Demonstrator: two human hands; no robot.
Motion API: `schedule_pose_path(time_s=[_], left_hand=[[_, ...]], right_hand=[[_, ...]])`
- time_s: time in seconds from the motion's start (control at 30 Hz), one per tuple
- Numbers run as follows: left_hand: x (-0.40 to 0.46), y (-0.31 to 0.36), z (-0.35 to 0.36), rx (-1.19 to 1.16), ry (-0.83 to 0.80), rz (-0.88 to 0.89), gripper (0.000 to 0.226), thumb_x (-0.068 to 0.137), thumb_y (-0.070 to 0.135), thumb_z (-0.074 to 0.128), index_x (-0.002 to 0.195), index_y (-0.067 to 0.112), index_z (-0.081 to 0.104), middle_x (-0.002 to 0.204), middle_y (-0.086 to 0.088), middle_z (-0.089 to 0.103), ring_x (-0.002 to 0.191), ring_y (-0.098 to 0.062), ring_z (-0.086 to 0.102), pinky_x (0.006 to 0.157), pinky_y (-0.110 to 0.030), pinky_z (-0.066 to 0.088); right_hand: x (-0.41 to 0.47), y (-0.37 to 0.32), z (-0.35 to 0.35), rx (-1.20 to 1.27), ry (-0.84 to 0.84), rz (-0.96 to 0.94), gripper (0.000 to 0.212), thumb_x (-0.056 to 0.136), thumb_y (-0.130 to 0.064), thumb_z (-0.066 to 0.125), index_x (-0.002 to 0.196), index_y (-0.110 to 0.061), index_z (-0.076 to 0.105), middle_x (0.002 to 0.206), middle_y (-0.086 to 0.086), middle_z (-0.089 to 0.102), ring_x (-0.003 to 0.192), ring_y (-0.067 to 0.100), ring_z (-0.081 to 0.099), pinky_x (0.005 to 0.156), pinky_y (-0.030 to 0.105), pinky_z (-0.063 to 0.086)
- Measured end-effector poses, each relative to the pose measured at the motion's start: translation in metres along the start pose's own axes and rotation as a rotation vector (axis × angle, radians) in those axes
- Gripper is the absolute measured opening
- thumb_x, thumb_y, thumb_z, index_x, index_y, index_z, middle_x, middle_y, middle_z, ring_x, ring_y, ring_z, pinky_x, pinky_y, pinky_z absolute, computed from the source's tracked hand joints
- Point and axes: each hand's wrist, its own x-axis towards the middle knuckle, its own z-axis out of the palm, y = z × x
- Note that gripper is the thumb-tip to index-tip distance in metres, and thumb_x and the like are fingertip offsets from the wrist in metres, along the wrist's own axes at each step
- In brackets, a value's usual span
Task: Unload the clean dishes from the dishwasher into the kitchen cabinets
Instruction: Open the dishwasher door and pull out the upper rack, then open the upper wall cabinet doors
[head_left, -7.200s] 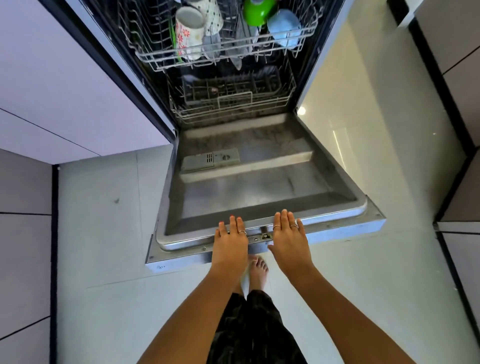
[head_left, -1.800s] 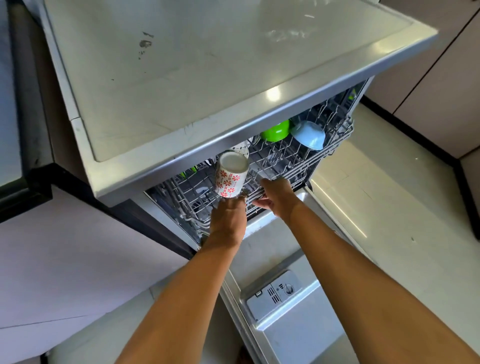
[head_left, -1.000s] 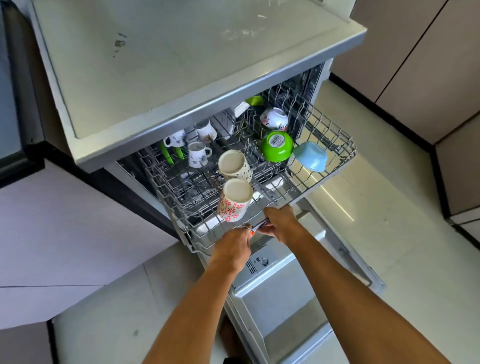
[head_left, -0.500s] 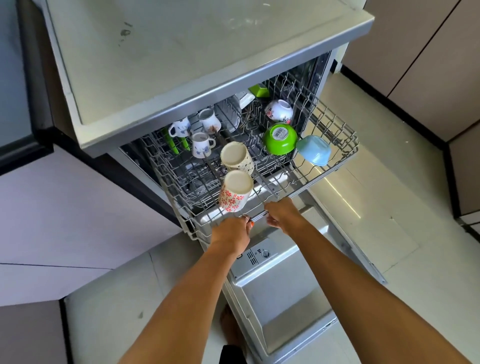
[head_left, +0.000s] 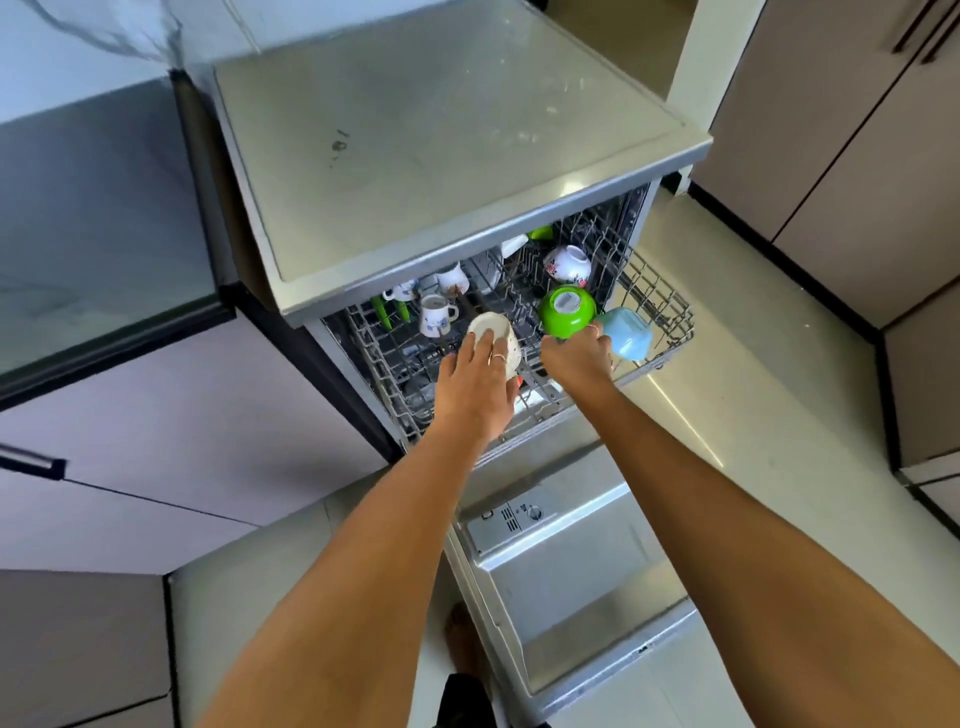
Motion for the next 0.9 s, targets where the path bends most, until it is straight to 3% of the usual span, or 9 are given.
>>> schedule_pose_path(time_s=[0.2, 0.47, 0.9], left_hand=[[-0.026, -0.009, -0.071, 0.078, 0.281, 0.055, 0.056, 0.101, 0.035, 0.034, 0.151, 0.016, 0.016, 0.160, -0.001, 0.009, 0.148, -0.021, 0.004, 0.120, -0.042, 0.010], [-0.077, -0.063, -0.160, 0.176, 0.463, -0.132, 0.058, 0.100, 0.037, 0.036, 0.151, 0.017, 0.018, 0.160, 0.000, 0.007, 0.148, -0.020, 0.004, 0.118, -0.041, 0.007], [-0.198, -0.207, -0.265, 0.380, 0.573, -0.503, 0.059, 0.102, 0.037, 0.031, 0.152, 0.015, 0.010, 0.161, -0.001, 0.001, 0.148, -0.020, -0.003, 0.119, -0.042, 0.001]], right_hand=[[-0.043, -0.060, -0.027, -0.109, 0.086, -0.200, 0.077, 0.096, -0.035, 0.044, 0.151, -0.006, -0.001, 0.158, 0.020, -0.006, 0.147, 0.033, 0.000, 0.117, 0.048, 0.007], [-0.111, -0.168, -0.045, -0.183, 0.116, -0.567, 0.075, 0.095, -0.031, 0.046, 0.151, -0.006, 0.002, 0.158, 0.021, -0.003, 0.147, 0.033, 0.002, 0.117, 0.049, 0.008], [-0.231, -0.296, 0.027, -0.179, -0.039, -0.946, 0.077, 0.092, -0.034, 0.051, 0.150, -0.004, 0.010, 0.156, 0.022, 0.009, 0.145, 0.036, 0.014, 0.117, 0.050, 0.019]])
